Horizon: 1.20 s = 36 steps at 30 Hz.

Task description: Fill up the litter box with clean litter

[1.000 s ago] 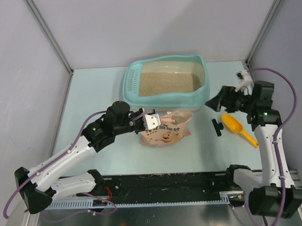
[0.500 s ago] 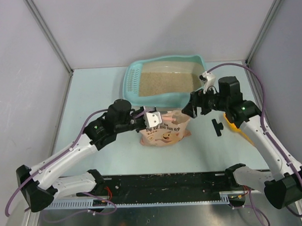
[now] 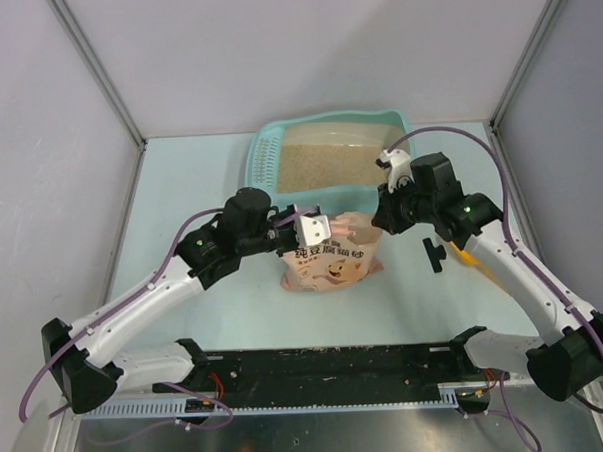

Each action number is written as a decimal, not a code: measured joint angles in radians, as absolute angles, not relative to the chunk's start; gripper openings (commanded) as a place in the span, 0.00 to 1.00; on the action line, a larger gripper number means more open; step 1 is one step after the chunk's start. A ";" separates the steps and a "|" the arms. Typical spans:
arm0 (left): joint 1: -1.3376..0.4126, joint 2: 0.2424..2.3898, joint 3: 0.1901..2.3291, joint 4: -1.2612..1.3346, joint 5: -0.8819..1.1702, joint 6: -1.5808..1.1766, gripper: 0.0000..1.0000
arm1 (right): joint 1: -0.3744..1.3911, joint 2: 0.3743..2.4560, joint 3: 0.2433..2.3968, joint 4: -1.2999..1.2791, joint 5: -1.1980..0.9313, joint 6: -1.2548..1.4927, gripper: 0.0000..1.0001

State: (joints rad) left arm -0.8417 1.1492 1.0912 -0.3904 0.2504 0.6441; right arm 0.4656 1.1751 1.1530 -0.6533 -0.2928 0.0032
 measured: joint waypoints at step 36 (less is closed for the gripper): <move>-0.815 1.143 1.068 -0.369 0.417 0.738 0.00 | 0.269 0.871 0.862 -0.620 -0.766 -0.509 0.70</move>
State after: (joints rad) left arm -0.8146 1.1431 1.0683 -0.3695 0.4171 0.7383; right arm 0.2691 0.8707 0.8623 -0.6201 -0.7658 -0.5091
